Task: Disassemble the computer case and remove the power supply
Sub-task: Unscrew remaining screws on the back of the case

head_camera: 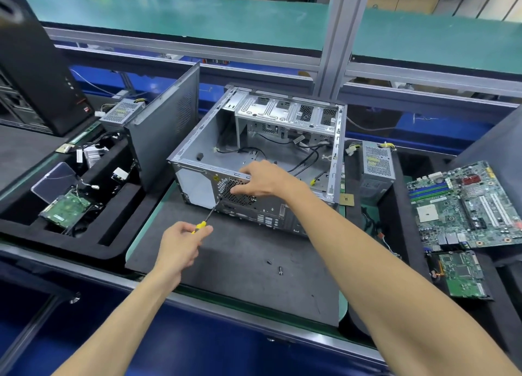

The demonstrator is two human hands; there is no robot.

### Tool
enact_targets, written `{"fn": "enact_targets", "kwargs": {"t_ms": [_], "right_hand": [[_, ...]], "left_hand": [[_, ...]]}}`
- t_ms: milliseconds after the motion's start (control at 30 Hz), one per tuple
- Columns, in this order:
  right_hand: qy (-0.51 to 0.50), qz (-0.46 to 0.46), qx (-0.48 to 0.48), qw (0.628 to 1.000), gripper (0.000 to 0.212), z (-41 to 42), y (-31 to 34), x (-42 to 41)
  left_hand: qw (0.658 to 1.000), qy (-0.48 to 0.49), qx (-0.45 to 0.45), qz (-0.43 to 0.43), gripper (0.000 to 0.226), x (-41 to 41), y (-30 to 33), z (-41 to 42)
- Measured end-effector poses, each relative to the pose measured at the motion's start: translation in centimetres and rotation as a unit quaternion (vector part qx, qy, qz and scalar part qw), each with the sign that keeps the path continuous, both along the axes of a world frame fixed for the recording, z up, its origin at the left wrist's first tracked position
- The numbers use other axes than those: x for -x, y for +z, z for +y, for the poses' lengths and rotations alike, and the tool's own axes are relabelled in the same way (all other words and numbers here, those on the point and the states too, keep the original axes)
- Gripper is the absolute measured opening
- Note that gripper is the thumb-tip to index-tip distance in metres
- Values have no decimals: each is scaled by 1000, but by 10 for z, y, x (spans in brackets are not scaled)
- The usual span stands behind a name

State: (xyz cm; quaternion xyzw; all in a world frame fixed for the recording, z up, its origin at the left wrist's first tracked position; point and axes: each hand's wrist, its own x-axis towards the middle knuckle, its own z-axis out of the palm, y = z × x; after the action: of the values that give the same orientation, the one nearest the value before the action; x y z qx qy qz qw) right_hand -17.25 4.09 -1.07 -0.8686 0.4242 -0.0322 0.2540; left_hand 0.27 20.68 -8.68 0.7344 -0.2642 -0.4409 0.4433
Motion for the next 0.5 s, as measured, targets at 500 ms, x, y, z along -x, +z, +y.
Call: {"fn": "enact_targets", "kwargs": {"t_ms": [500], "right_hand": [[3,7,8,1000,31,-4,-3,0]], "left_hand": [[999,-24,-9,-33,35,-4,-3,0]]}}
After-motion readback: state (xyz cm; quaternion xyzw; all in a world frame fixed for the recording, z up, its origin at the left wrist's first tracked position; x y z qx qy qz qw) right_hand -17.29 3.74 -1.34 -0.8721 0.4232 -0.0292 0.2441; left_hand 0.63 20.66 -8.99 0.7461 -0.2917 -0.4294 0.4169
